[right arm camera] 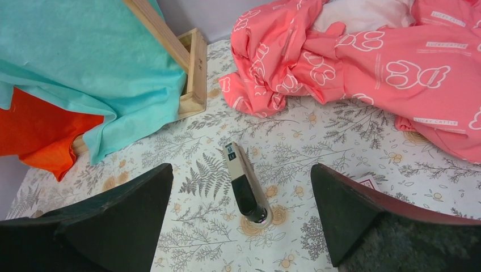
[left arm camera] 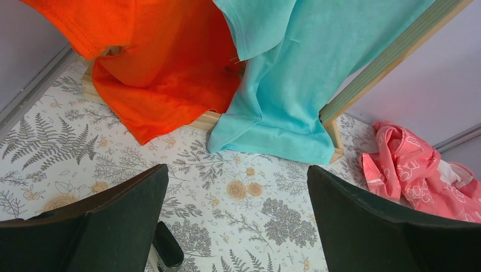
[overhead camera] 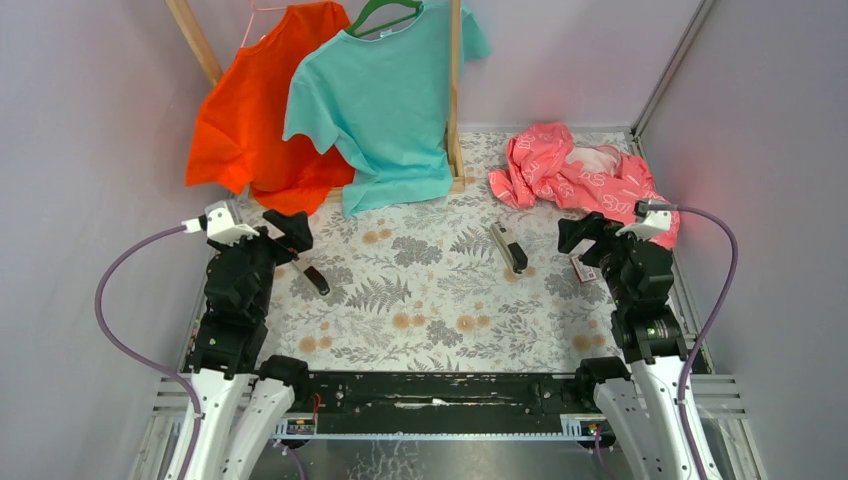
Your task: Load the staples into the stapler
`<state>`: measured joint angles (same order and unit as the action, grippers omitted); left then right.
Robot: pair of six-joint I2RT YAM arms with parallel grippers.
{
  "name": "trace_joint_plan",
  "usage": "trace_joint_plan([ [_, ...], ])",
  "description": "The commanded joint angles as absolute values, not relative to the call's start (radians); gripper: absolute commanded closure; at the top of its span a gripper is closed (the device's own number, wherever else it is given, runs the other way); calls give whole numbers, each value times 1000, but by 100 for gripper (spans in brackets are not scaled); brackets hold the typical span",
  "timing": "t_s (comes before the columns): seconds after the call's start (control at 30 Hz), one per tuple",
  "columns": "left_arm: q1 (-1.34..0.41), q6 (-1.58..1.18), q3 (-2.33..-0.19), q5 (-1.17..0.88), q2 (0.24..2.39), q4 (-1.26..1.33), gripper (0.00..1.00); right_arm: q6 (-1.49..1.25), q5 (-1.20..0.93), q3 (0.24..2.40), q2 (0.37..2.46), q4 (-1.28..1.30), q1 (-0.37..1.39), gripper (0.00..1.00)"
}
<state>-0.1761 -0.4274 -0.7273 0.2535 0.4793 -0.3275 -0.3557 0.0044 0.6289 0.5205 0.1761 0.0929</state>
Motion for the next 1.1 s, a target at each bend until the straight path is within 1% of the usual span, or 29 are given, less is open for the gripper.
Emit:
trace_joint_plan([
  [0.0,-182,-424,-721,254,461,-266,0,-348,-30,679,554,180,99,1],
  [0.17,-187,-428,-715,238,446,-276,0,-338,-25,744,622,277,100,1],
  [0.27,-199,-422,-716,207,432,-289,0,-357,43,772,662,343,100,1],
  [0.33,-210,-415,-716,189,426,-295,0,-366,85,776,685,369,100,1],
  [0.47,-246,-422,-713,170,414,-302,0,-367,104,764,745,383,100,1],
  [0.63,-272,-459,-675,89,421,-285,0,-384,91,778,872,398,100,1],
  [0.8,-288,-461,-648,45,437,-275,0,-367,157,800,1023,417,89,1],
  [0.9,-290,-451,-650,65,436,-287,0,-359,196,822,1128,433,61,1],
  [1.07,-291,-463,-640,73,444,-297,0,-376,190,830,1244,385,-5,1],
])
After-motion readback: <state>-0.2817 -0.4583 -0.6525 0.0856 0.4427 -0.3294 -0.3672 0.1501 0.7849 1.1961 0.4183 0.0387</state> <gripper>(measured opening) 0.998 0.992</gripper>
